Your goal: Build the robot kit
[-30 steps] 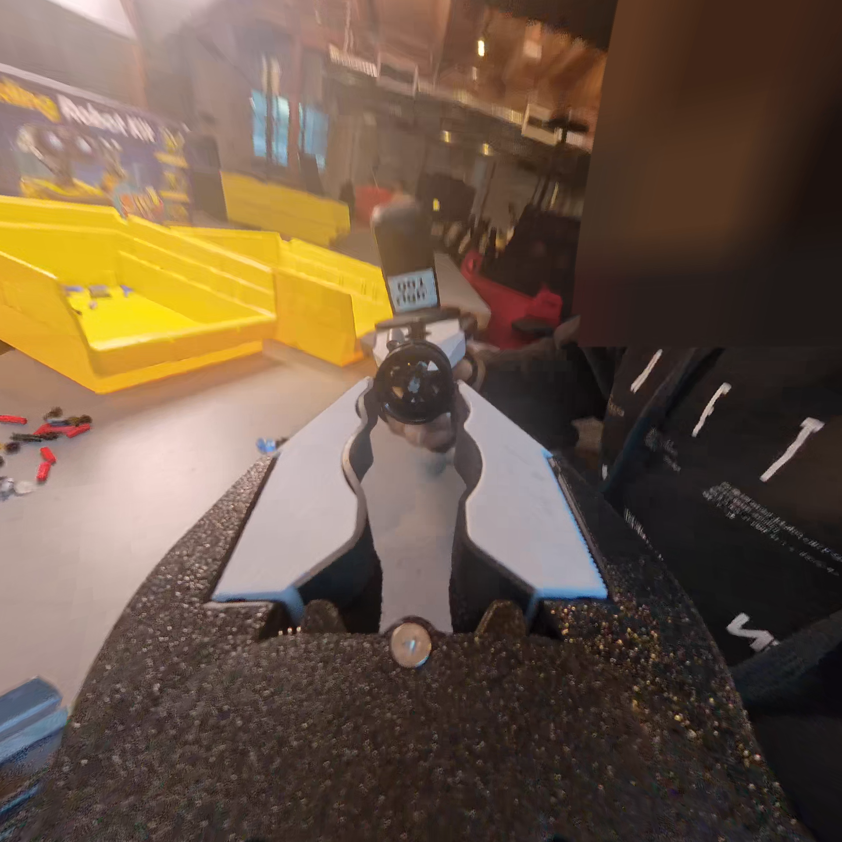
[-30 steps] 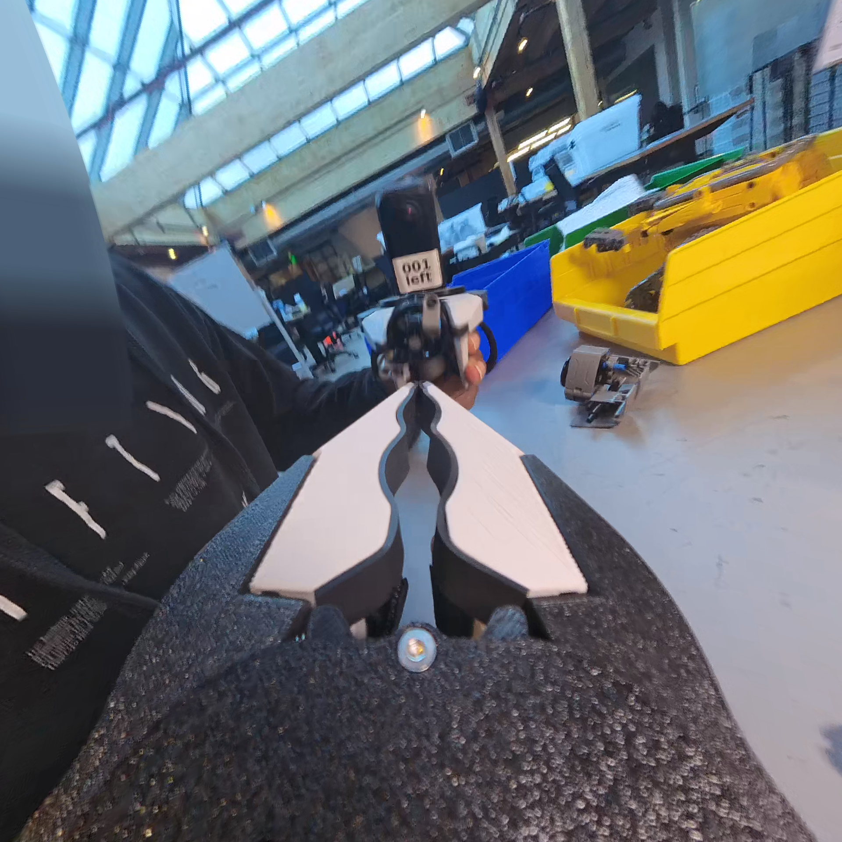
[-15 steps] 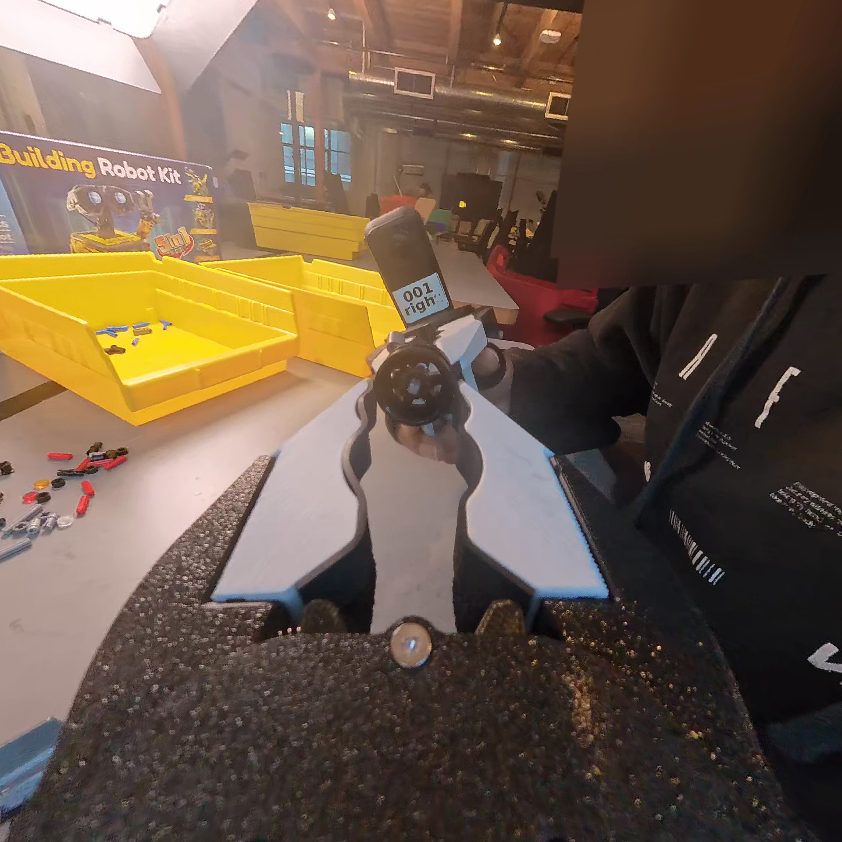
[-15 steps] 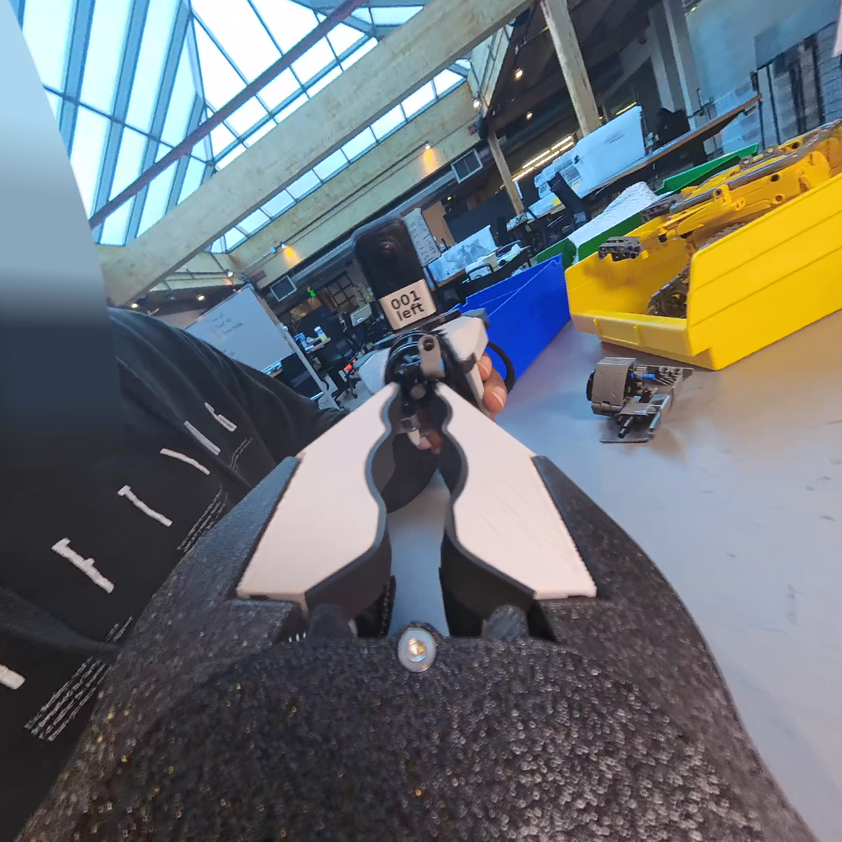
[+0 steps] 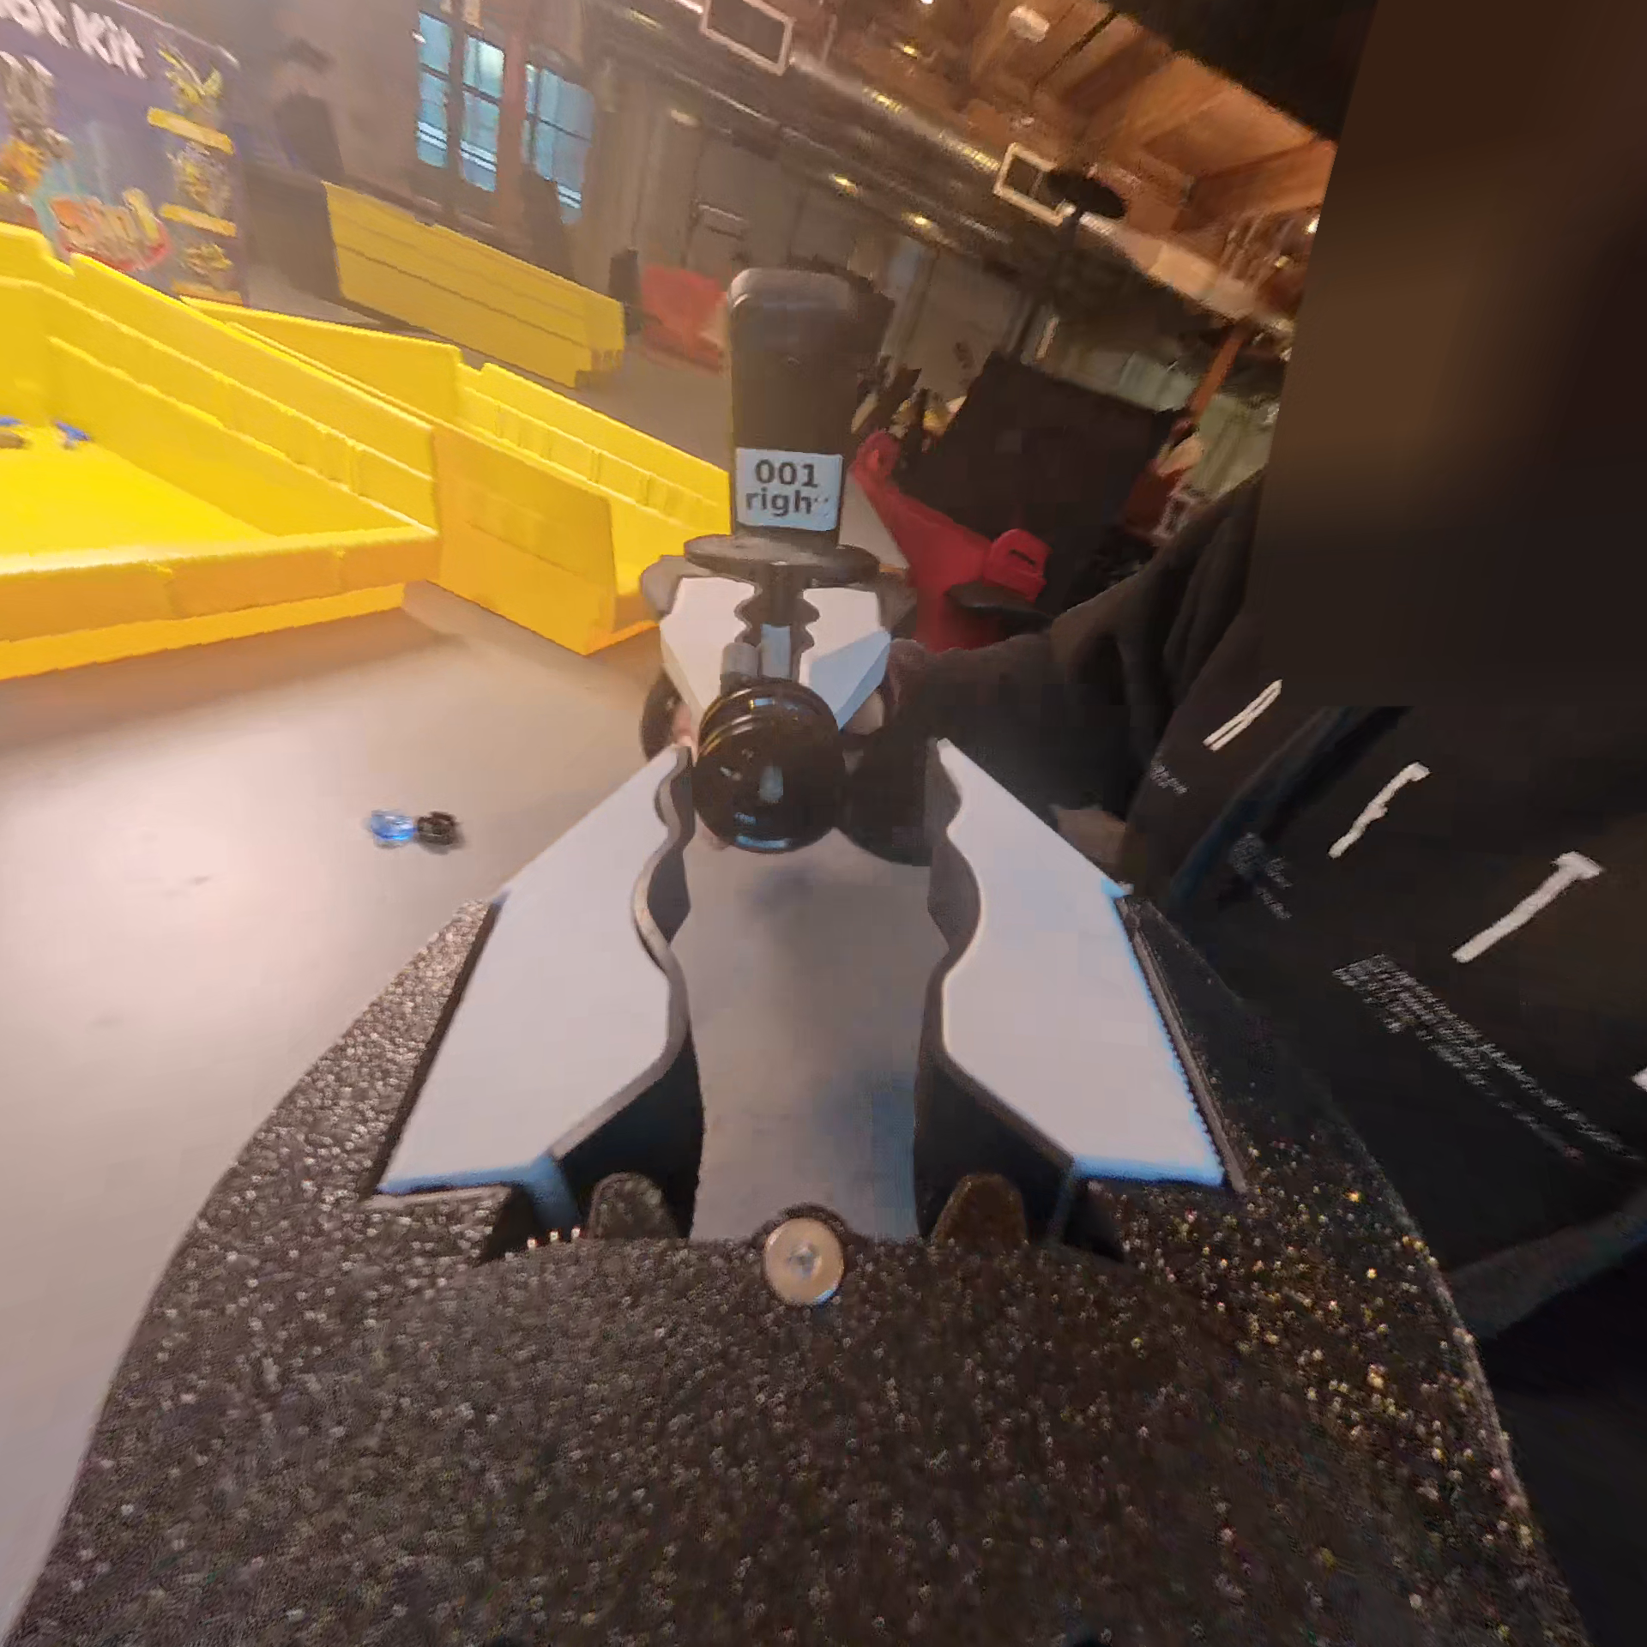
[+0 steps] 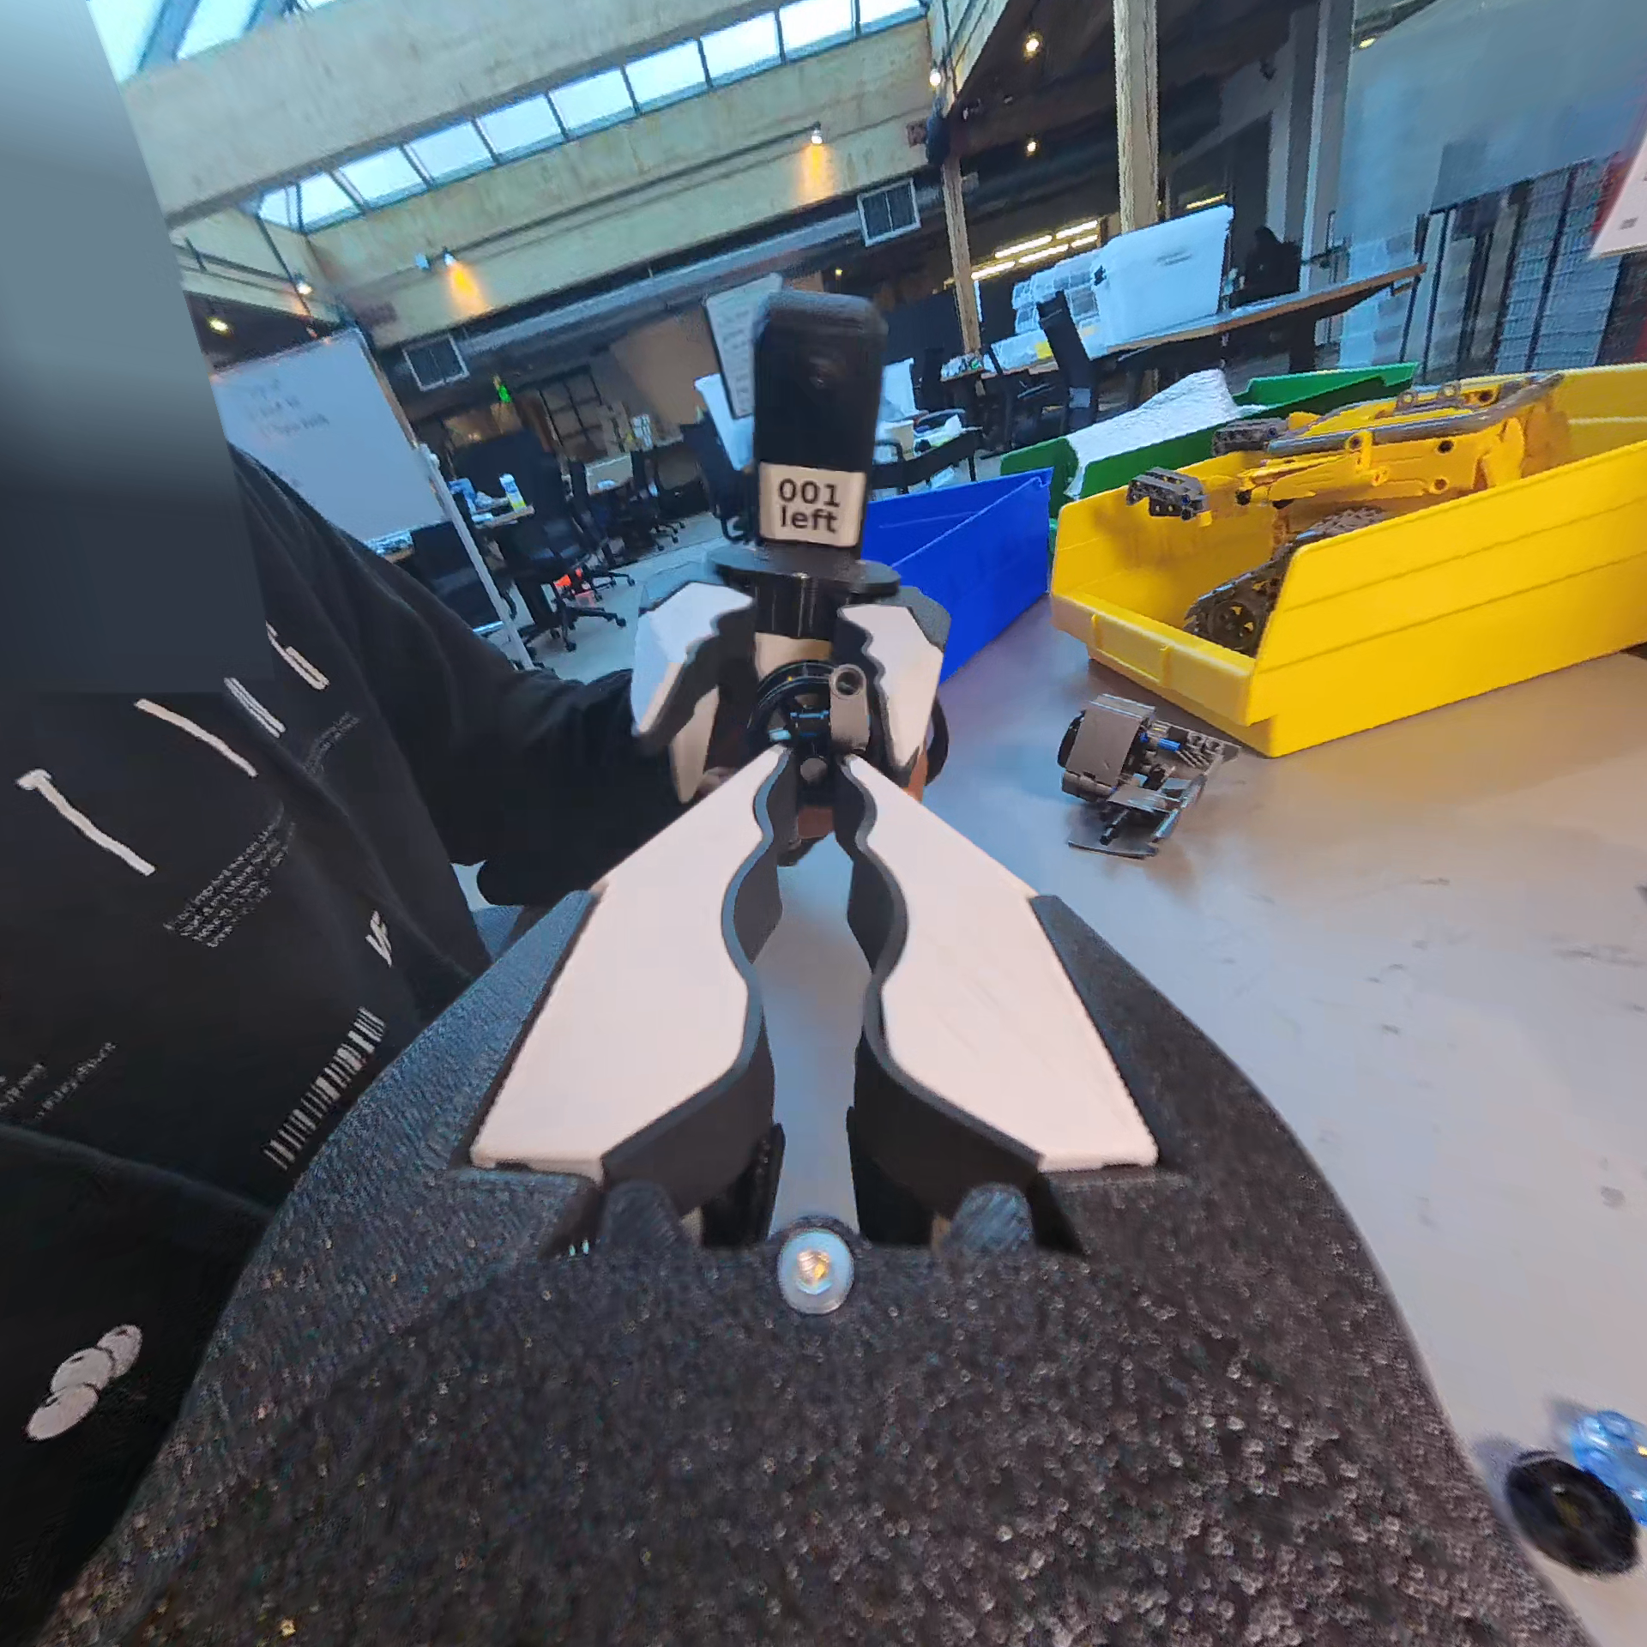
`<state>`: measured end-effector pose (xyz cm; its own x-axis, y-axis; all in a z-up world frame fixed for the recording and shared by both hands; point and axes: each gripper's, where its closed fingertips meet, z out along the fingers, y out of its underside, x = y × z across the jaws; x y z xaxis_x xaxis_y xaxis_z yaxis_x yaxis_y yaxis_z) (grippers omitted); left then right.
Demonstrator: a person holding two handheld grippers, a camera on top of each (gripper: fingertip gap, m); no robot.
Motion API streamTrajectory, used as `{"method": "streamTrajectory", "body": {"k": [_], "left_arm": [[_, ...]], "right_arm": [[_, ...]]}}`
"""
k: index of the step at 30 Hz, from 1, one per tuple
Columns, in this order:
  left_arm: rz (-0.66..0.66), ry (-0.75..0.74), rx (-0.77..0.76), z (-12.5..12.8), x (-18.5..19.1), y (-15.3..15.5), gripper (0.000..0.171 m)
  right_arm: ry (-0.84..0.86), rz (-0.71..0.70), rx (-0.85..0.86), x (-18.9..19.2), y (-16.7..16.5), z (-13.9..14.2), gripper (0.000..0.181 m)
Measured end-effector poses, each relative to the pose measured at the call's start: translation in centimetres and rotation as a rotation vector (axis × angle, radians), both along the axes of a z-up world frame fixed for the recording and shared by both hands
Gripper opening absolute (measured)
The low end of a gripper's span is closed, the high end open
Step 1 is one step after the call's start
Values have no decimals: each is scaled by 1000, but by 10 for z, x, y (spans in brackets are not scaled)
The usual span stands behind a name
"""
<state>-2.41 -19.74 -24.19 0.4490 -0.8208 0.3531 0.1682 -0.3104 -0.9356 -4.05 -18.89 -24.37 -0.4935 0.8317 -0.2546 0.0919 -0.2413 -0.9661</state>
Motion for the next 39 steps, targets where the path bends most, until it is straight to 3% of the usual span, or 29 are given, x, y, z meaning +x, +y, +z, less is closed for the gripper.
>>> {"method": "streamTrajectory", "body": {"k": [2,7,12,18,39], "left_arm": [[5,-10,-40,-5,-3,3,33],[0,2,-44,-8,-3,3,32],[52,-9,11,3,-6,8,31],[55,0,10,0,-6,8,30],[69,12,15,-8,-6,8,30]], "right_arm": [[-1,5,6,0,-1,1,6],[4,-1,87,1,-2,-3,6],[61,1,-42,0,2,10,6],[53,34,-82,1,2,5,5],[31,42,-69,3,2,-4,6]]}}
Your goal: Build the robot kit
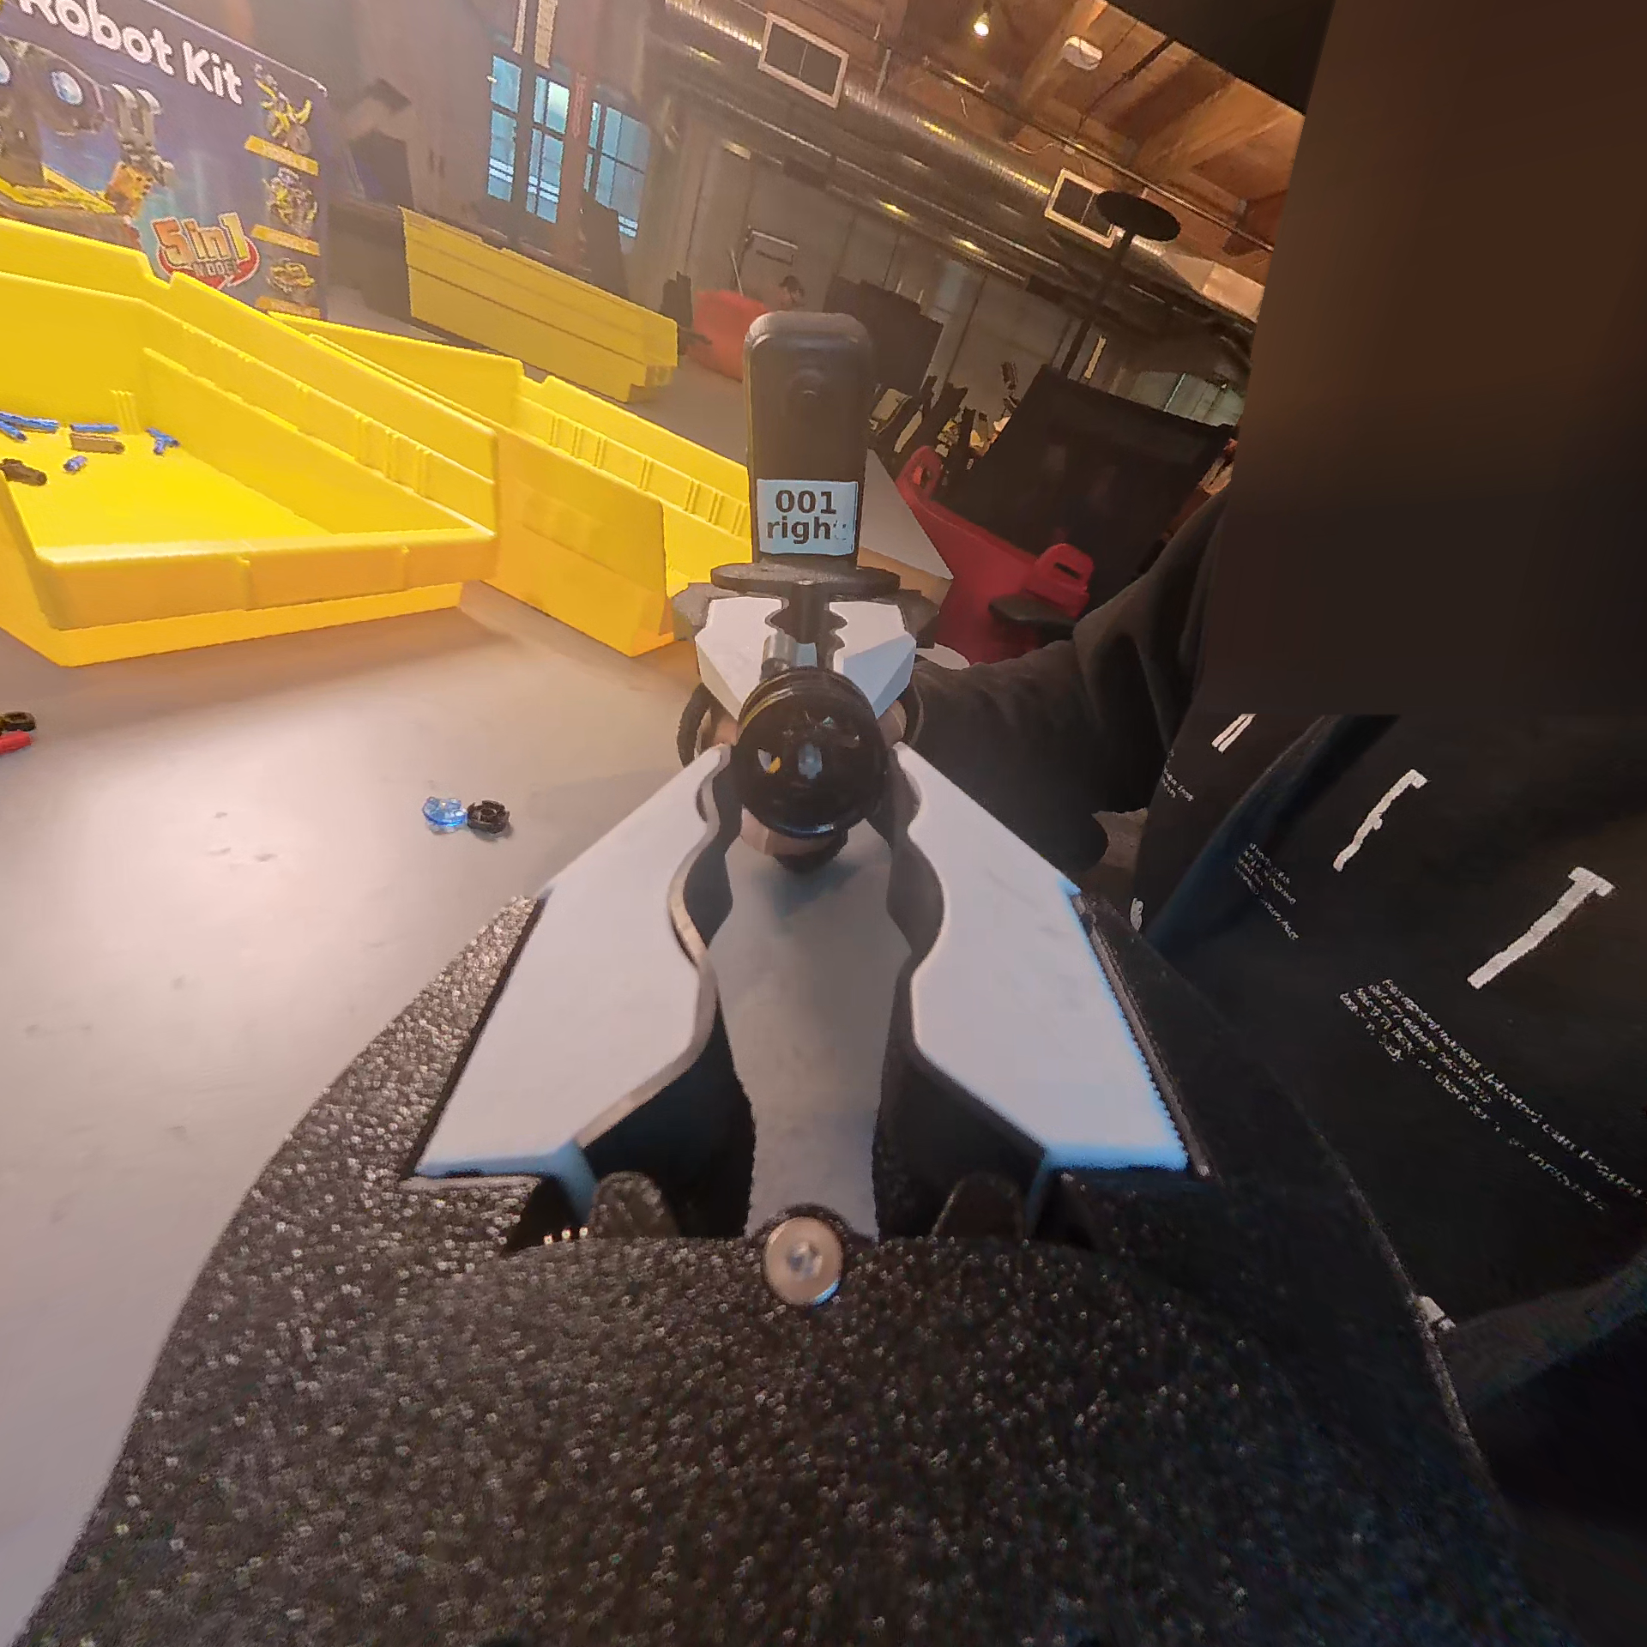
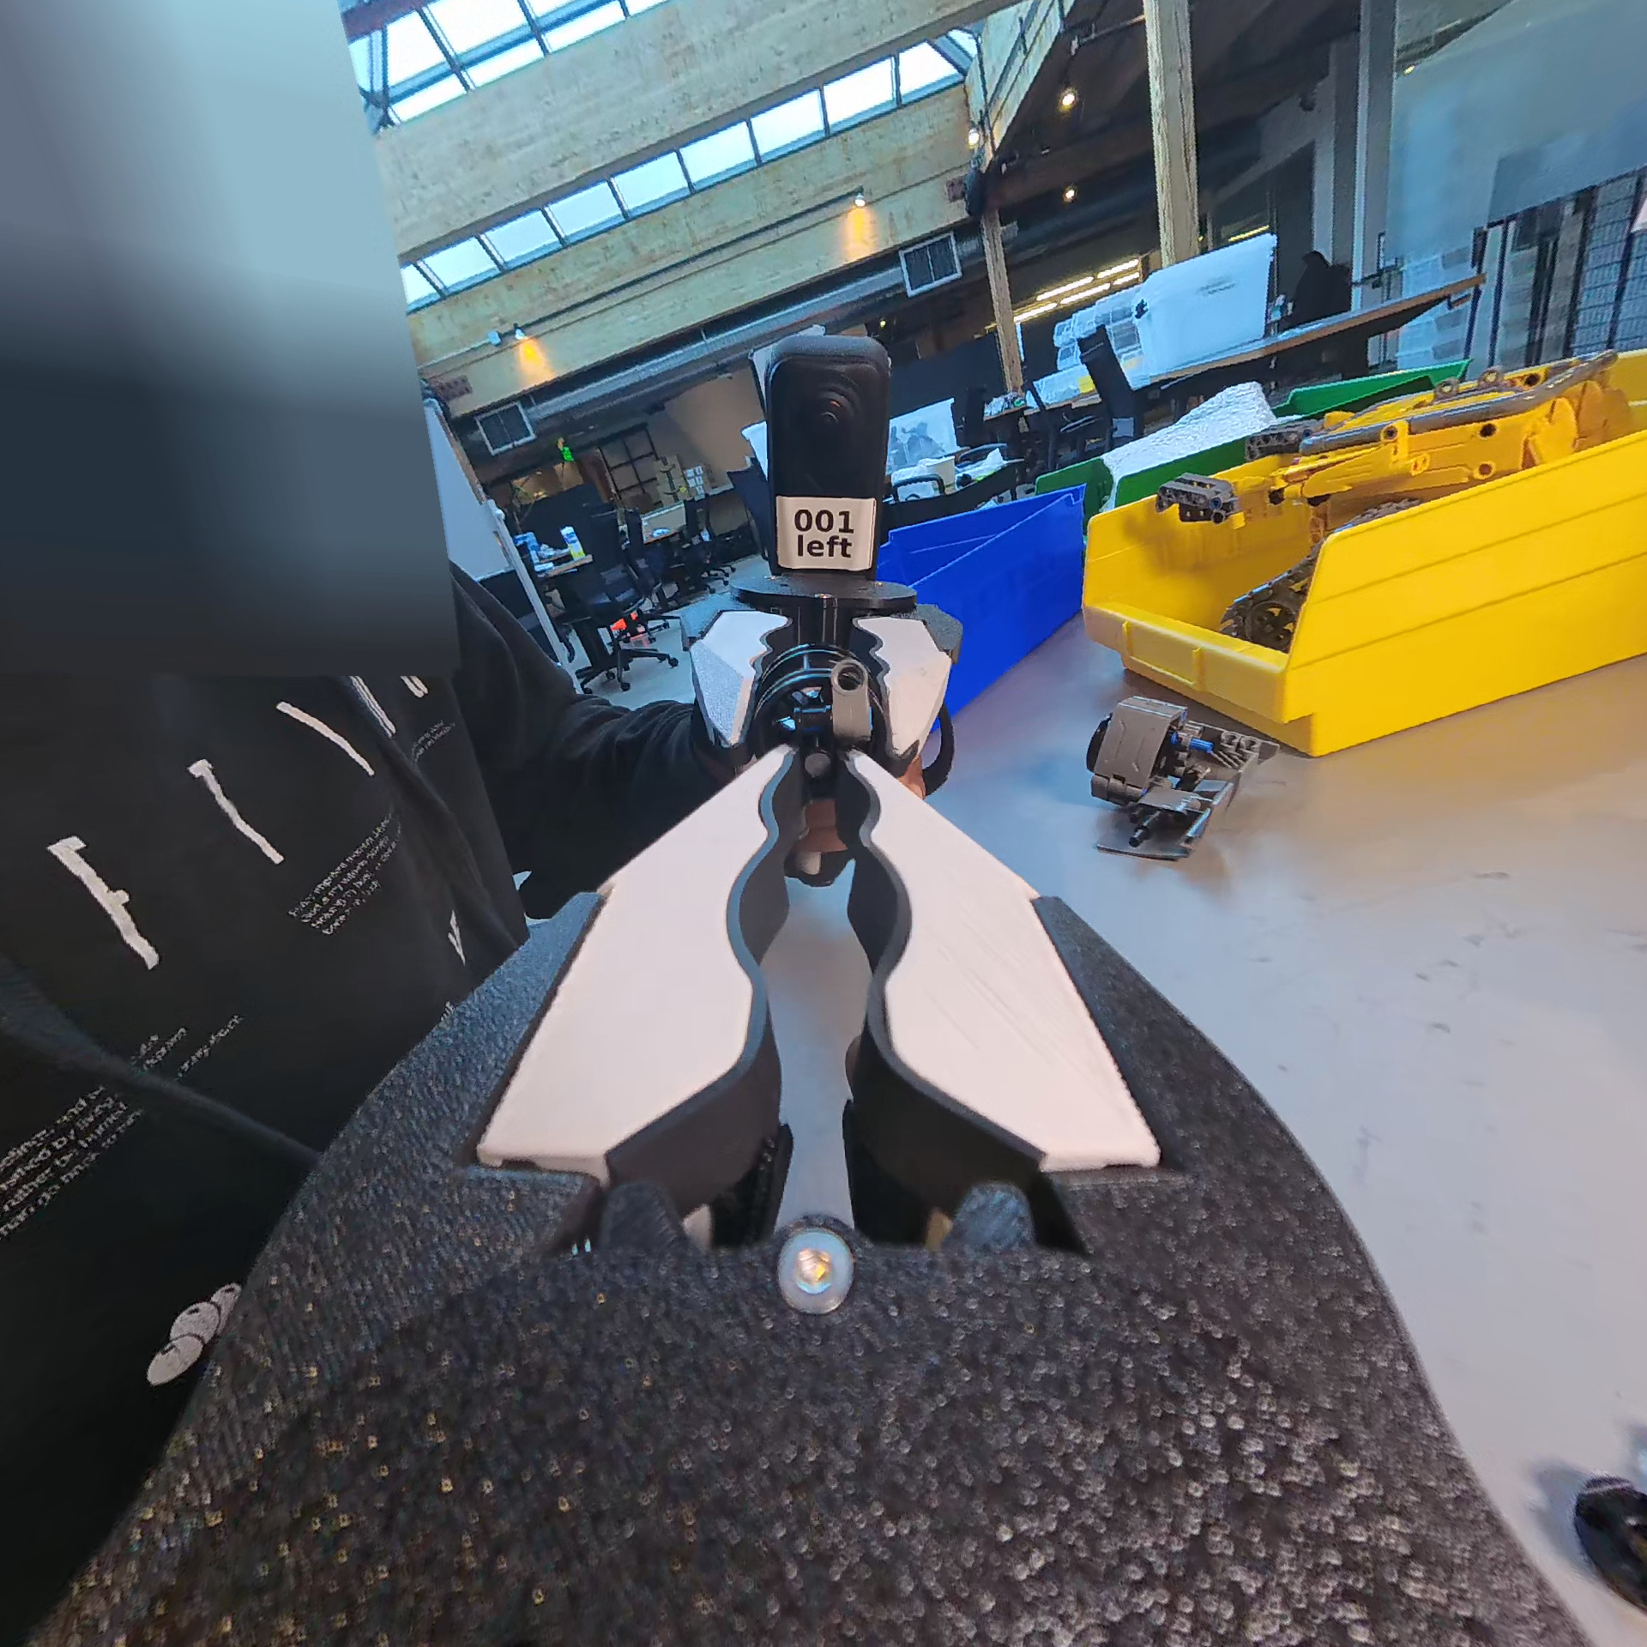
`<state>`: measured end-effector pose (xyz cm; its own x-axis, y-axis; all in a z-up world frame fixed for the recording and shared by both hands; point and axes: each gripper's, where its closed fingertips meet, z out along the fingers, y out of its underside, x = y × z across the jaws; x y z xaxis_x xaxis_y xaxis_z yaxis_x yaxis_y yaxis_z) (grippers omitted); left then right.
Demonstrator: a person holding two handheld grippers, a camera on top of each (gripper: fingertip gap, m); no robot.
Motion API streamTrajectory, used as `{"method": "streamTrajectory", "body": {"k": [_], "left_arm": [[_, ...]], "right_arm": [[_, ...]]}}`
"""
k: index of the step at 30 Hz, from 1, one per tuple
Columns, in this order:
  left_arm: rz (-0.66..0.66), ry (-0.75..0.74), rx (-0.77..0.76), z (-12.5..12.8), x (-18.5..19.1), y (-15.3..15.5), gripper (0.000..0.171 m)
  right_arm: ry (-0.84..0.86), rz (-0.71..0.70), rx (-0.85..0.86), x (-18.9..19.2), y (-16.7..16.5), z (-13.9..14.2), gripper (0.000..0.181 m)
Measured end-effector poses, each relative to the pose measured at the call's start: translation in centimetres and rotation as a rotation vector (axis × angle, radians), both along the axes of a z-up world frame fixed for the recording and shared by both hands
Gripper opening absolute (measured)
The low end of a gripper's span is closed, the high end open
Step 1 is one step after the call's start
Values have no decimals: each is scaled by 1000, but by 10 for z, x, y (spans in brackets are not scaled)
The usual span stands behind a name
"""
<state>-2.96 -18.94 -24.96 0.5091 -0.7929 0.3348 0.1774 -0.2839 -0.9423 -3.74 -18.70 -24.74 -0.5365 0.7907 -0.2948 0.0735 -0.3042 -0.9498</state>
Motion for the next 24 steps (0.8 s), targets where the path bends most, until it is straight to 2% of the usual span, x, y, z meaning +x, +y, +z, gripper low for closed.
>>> {"method": "streamTrajectory", "body": {"k": [7,8,9,10,11,12,13,15,16,18,20,24], "left_arm": [[14,5,1,-1,-1,2,30],[66,-51,14,8,-16,5,32],[181,-207,56,33,-58,10,30],[228,-273,80,42,-76,11,22],[163,-146,66,24,-36,12,30],[91,-59,91,18,1,8,31],[86,-12,156,27,2,5,32],[152,-97,172,48,-31,6,31],[151,-122,145,45,-36,5,31],[144,-58,140,35,-29,4,32],[130,-62,134,35,-27,5,32],[93,-91,125,32,-19,4,32]], "right_arm": [[-1,1,-4,1,2,-1,5],[24,-16,-31,5,10,3,0],[51,-82,-114,12,36,11,0],[73,-105,-113,11,40,15,0],[30,-36,16,-3,5,2,0],[-13,29,133,-10,-20,-10,0],[18,-1,126,-11,-14,-3,0],[107,-62,-83,2,24,28,0],[105,-86,-64,3,27,26,0],[101,-74,-24,2,17,23,0],[51,-75,-11,-2,18,16,17],[21,-66,-49,-5,15,14,26]]}}
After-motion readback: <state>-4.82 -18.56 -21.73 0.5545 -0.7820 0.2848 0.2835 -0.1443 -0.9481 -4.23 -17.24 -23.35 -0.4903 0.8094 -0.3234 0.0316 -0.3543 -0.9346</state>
